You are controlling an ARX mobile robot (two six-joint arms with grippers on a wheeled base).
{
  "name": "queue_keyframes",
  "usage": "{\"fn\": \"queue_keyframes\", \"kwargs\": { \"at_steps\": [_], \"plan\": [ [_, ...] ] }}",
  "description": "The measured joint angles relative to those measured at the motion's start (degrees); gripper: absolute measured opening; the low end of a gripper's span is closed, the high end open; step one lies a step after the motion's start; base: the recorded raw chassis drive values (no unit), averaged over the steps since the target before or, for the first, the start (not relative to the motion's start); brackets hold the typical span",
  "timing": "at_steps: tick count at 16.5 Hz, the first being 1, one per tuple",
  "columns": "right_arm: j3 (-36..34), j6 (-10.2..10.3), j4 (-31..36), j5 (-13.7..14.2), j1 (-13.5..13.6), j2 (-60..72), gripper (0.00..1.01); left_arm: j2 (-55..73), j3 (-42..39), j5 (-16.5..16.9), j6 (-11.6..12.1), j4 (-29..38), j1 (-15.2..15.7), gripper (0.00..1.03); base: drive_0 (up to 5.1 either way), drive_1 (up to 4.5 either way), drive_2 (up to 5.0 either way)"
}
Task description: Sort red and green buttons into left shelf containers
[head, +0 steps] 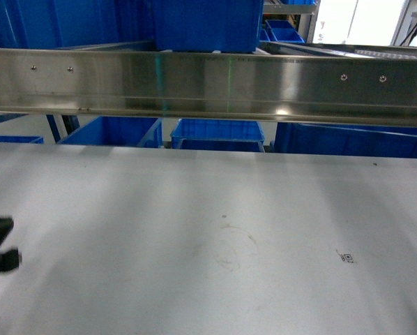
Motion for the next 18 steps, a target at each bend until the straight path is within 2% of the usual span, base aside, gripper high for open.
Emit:
{"fn": "queue_keyframes", "kwargs": {
  "at_steps": [1, 2, 5, 7, 8, 9, 11, 12, 18],
  "plan": [
    [0.0, 0.0, 0.0, 0.0, 0.0, 0.0, 0.27, -6.5, 2.1, 0.0, -1.3, -4.2, -1.2, 0.27, 0.0, 0.0, 0.0],
    [0.0, 0.0, 0.0, 0.0, 0.0, 0.0, 0.27, -16.7, 7.1, -0.1, -3.9, -11.5, -2.8, 0.26, 0.0, 0.0, 0.0],
    [0.0, 0.0, 0.0, 0.0, 0.0, 0.0, 0.27, -31.9, 15.3, -3.0, -8.7, -23.8, -6.1, 0.26, 0.0, 0.0, 0.0],
    [0.0, 0.0, 0.0, 0.0, 0.0, 0.0, 0.27, -34.3, 17.6, -4.9, -9.0, -26.1, -6.4, 0.26, 0.0, 0.0, 0.0],
    [0.0, 0.0, 0.0, 0.0, 0.0, 0.0, 0.27, -34.9, 17.7, -5.0, -9.2, -26.8, -5.6, 0.26, 0.0, 0.0, 0.0],
    [0.0, 0.0, 0.0, 0.0, 0.0, 0.0, 0.27, -35.3, 15.6, -5.2, -9.2, -25.7, -4.1, 0.26, 0.0, 0.0, 0.0],
    [0.0, 0.0, 0.0, 0.0, 0.0, 0.0, 0.27, -36.9, 12.2, -3.5, -9.2, -29.6, -0.6, 0.26, 0.0, 0.0, 0.0],
    [0.0, 0.0, 0.0, 0.0, 0.0, 0.0, 0.27, -37.0, 12.2, -3.6, -9.3, -29.3, -0.1, 0.26, 0.0, 0.0, 0.0],
    [0.0, 0.0, 0.0, 0.0, 0.0, 0.0, 0.27, -36.5, 13.8, -1.8, -9.2, -30.5, -0.8, 0.26, 0.0, 0.0, 0.0]
  ]
}}
